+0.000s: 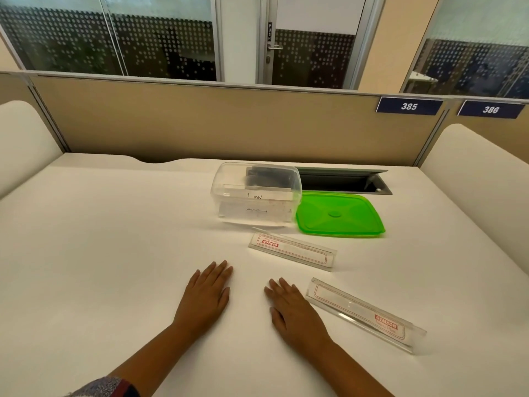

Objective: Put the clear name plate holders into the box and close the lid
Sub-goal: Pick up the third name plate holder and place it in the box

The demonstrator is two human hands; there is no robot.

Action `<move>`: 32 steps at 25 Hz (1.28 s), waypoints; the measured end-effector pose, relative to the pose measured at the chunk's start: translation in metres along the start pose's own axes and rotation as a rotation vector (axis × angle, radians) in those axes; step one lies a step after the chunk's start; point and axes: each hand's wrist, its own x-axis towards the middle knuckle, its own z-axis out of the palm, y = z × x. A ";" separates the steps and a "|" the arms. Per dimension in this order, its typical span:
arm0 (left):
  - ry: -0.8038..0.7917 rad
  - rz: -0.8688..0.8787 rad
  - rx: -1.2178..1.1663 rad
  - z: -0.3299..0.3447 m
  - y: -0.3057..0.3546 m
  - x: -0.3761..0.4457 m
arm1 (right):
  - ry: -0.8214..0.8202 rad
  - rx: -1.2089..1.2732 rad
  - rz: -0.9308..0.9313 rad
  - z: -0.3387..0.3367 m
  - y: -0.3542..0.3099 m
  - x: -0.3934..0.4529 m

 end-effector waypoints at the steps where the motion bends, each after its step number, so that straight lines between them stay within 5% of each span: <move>1: -0.005 0.000 0.006 0.001 -0.001 0.000 | -0.027 -0.030 -0.007 0.002 0.000 -0.001; 7: -0.013 0.002 0.026 0.003 -0.003 0.001 | 0.004 -0.055 0.021 0.002 -0.010 -0.011; 15: 0.012 0.007 0.024 0.006 -0.005 0.000 | 0.347 -0.041 0.157 -0.017 -0.010 -0.025; 24: 0.047 0.041 0.030 0.004 -0.002 0.000 | 0.175 -0.113 0.451 -0.029 0.009 -0.015; 32: -0.063 -0.077 -0.137 -0.004 0.009 0.011 | 0.305 -0.074 0.313 -0.039 -0.004 -0.006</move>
